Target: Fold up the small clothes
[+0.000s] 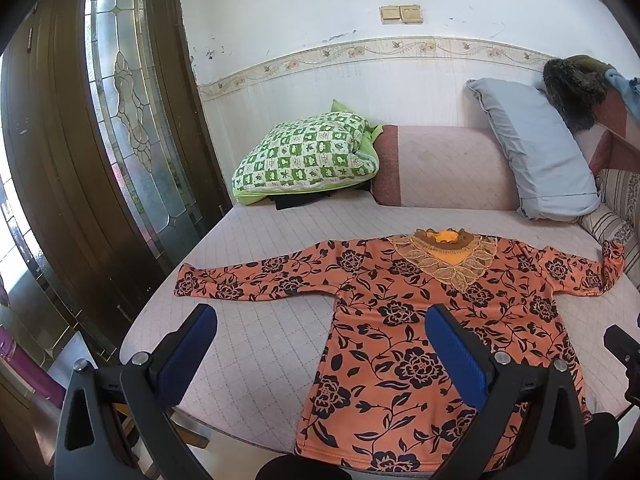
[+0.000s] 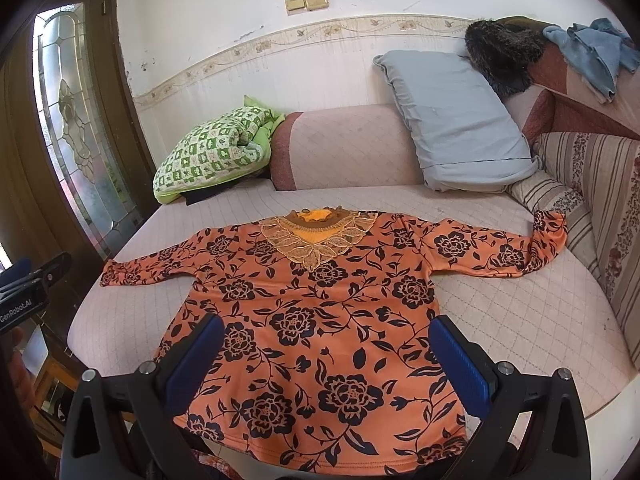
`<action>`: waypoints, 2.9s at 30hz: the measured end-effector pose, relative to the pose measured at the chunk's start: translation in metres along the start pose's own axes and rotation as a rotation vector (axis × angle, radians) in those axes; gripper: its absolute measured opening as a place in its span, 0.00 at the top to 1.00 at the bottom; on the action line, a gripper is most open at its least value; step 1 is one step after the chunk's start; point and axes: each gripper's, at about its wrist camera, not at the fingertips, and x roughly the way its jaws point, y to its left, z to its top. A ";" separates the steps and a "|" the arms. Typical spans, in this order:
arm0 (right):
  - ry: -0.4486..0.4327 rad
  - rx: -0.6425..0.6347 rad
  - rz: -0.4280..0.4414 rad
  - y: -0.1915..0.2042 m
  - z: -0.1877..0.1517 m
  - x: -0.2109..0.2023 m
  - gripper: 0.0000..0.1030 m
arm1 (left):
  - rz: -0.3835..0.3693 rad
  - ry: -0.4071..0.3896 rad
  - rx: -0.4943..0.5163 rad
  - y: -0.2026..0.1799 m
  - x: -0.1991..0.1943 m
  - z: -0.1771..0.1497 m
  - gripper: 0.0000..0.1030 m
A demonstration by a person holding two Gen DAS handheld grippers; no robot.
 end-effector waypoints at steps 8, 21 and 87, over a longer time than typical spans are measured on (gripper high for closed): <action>-0.009 0.010 0.001 -0.002 0.001 -0.004 0.00 | 0.011 -0.010 0.003 -0.001 -0.009 0.000 0.00; -0.026 0.076 -0.067 -0.044 0.008 -0.005 0.00 | -0.072 0.085 0.022 -0.022 0.033 0.004 0.00; 0.128 0.620 0.436 -0.083 0.177 0.310 0.92 | 0.219 0.139 -0.224 -0.013 0.339 0.023 0.00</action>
